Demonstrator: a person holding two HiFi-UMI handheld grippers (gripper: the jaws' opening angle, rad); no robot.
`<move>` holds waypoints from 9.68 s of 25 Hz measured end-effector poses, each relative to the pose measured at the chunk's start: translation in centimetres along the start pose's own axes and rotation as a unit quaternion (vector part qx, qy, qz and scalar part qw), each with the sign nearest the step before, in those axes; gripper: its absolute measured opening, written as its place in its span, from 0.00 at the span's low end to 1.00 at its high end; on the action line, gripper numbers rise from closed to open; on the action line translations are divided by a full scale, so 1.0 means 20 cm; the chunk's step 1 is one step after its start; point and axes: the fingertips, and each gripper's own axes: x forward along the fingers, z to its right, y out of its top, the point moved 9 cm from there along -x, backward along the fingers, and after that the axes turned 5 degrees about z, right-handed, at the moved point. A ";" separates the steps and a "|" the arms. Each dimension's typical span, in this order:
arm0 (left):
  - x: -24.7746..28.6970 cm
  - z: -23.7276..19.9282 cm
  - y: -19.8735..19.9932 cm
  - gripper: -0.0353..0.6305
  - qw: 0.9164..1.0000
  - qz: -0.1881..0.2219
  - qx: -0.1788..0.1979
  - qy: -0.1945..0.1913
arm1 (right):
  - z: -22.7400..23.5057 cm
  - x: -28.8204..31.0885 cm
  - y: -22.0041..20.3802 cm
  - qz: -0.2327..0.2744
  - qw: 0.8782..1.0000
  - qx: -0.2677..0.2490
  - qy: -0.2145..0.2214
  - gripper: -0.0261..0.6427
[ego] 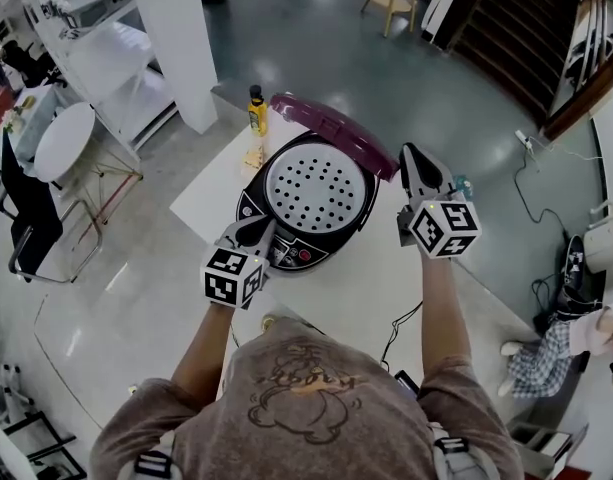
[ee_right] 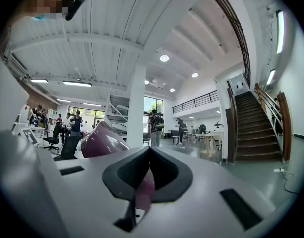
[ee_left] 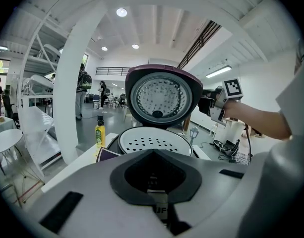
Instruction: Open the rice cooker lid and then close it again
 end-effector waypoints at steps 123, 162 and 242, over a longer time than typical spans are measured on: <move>-0.02 0.00 0.01 0.08 1.000 0.006 0.006 -0.003 | 0.09 0.13 0.10 0.021 0.993 0.045 0.110 0.71; -0.02 0.01 0.00 0.08 1.000 0.009 0.019 -0.018 | -0.28 -0.14 -0.08 0.020 0.987 0.054 0.149 0.66; 0.11 0.04 0.28 0.09 0.995 0.030 0.033 -0.088 | -0.53 -0.31 -0.46 -0.083 0.979 0.076 0.171 0.59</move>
